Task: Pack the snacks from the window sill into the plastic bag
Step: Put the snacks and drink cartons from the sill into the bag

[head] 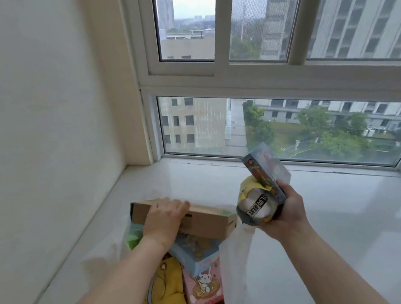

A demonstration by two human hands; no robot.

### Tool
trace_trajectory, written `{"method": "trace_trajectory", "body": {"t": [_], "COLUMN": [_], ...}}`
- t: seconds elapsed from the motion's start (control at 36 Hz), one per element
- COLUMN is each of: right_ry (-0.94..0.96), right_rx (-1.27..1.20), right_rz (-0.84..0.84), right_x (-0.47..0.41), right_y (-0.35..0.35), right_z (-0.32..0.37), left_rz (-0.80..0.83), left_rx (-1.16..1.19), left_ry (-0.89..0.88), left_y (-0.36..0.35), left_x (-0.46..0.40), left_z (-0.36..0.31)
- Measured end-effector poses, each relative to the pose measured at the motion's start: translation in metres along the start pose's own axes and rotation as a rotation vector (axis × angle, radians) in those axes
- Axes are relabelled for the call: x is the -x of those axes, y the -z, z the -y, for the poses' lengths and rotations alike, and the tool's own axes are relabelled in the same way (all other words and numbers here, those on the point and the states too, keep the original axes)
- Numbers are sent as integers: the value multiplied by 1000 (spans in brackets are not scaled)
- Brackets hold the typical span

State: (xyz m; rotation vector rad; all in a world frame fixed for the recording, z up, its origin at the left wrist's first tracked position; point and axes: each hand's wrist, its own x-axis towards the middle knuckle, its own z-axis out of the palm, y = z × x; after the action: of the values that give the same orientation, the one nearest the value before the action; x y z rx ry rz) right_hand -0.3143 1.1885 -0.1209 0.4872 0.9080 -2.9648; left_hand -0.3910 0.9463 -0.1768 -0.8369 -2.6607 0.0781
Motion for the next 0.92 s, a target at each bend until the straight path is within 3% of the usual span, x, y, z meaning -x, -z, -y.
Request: {"method": "trace_trajectory", "body": {"t": [0.06, 0.17, 0.31, 0.36, 0.44, 0.5, 0.56, 0.67, 0.75, 0.92], "right_ry": [15, 28, 72, 160, 367, 482, 552, 637, 623, 630], "right_rx": [11, 49, 129, 242, 452, 528, 601, 903, 1163, 1688], "right_rz": [12, -39, -117, -182, -214, -130, -17, 113, 141, 313], "right_x": [-1, -4, -1, 1, 10, 20, 31, 38, 36, 43], "right_y": [-2, -5, -10, -12, -15, -21, -28, -38, -33, -4], "right_z": [-6, -13, -21, -24, -26, -33, -43, -83, -120, -159], "left_rz": [18, 304, 602, 646, 449, 204, 59, 164, 102, -89], "left_rx": [-29, 15, 83, 92, 69, 59, 91, 294, 644, 1008], "left_ry": [-10, 28, -1, 20, 160, 350, 569, 983, 1266, 1377], "left_y": [-17, -39, -5, 3, 13, 18, 19, 13, 15, 35], "left_x": [2, 11, -10, -5, 26, 55, 87, 143, 167, 195], "left_z": [2, -8, 12, 7, -4, -5, -2, 3, 4, 32]}}
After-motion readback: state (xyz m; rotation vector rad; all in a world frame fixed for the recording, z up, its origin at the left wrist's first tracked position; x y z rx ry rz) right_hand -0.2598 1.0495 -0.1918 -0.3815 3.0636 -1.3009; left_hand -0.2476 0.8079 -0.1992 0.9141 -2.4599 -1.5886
